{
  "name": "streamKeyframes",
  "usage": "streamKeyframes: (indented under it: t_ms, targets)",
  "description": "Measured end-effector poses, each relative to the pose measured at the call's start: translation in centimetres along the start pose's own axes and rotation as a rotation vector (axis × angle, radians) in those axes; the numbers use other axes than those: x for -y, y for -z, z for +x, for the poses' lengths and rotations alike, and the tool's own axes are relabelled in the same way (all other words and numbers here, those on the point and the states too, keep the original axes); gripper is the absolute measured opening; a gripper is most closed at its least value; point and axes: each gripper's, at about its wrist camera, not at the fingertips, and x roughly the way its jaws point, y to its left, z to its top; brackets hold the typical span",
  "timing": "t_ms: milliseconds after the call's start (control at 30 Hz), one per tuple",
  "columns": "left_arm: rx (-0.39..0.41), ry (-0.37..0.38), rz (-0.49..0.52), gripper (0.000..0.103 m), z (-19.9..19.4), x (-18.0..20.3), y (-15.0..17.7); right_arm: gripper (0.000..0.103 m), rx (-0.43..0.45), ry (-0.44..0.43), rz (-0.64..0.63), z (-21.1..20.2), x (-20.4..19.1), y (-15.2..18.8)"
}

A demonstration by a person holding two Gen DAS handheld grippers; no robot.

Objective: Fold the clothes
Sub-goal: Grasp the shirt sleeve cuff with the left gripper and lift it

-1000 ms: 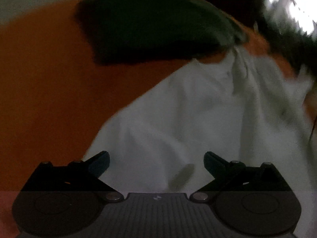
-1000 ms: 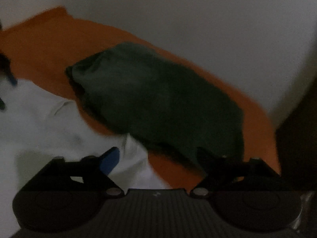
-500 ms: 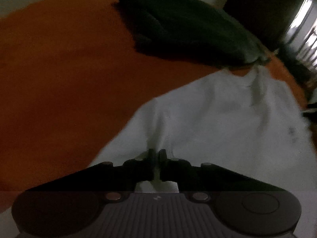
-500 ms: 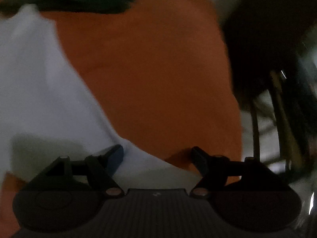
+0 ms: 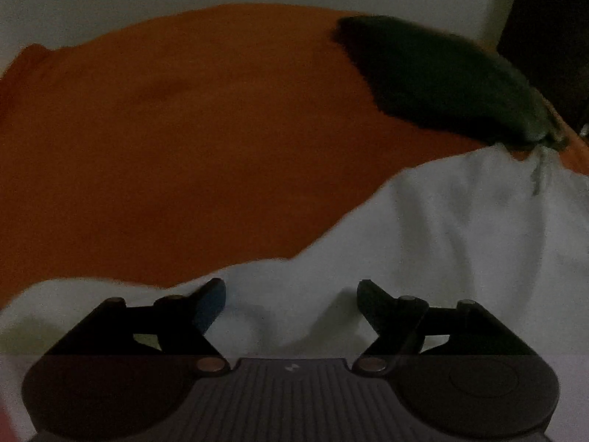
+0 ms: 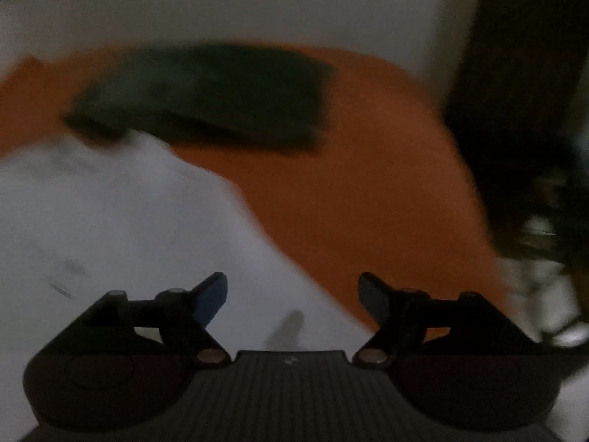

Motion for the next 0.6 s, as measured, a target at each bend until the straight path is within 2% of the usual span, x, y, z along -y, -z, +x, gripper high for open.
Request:
streamKeyframes:
  t_ms: [33,100,233,333,467,533,600]
  targets:
    - [0.003,0.013,-0.055,0.078,-0.6,-1.3,0.2,0.080,0.009,-0.041,0.025,0.4,-1.5,-0.5]
    - [0.021,0.028,-0.175,0.089,-1.9,-4.1,1.3,0.079,0.027,-0.111,0.067,0.8,-5.2,-0.9]
    - [0.044,0.022,-0.367,0.089,-4.9,-9.6,4.9,0.079,0.073,-0.234,0.064,1.7,-12.9,0.1]
    - [0.020,0.001,-0.553,0.099,-7.1,-13.7,8.5,0.081,0.072,-0.297,0.047,2.8,-18.2,1.1]
    - [0.062,0.127,-0.962,0.102,-9.3,-18.4,14.2,0.082,0.052,-0.371,0.020,4.8,-24.8,2.3]
    - [0.079,0.208,-1.082,0.102,-9.4,-18.7,15.7,0.082,0.040,-0.401,-0.016,5.7,-28.0,2.8]
    - [0.085,0.249,-1.130,0.102,-8.9,-18.1,15.8,0.082,0.028,-0.416,-0.066,5.6,-30.0,3.2]
